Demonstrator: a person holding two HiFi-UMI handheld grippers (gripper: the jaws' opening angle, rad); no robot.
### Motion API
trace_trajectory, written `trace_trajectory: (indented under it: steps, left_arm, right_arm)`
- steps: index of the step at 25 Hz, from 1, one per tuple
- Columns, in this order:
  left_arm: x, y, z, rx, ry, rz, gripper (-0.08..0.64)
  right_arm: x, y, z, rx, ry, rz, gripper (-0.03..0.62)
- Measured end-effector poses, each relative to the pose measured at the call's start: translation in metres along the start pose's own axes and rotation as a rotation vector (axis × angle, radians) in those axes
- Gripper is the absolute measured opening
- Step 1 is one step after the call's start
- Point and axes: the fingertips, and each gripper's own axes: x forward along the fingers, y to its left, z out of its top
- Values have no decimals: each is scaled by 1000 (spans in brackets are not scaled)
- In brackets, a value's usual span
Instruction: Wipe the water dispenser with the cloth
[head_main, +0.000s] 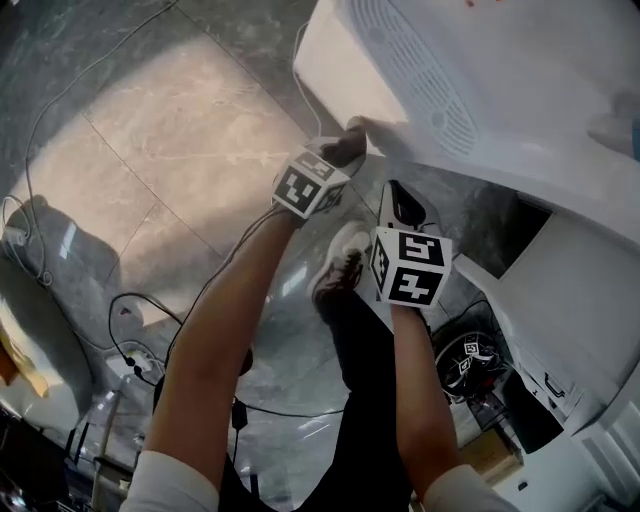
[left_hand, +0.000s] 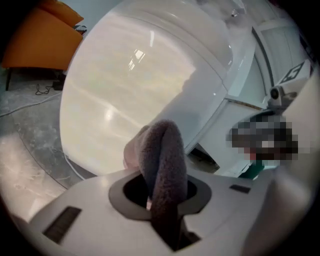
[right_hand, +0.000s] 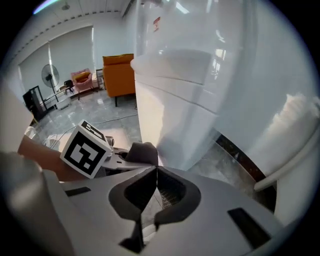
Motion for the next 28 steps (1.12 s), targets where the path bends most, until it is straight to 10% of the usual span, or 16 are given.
trace_trajectory:
  steps: [12, 17, 28]
  left_arm:
    - [-43, -123, -34, 91, 30, -190, 83]
    - [-135, -123, -37, 74, 80, -90, 83]
    - [-372, -155, 82, 29, -92, 240, 83]
  right_arm:
    - [-70, -29, -52, 216, -38, -120, 15]
    - [-125, -10, -49, 239, -55, -121, 14]
    - [-313, 14, 80, 69, -162, -67, 14]
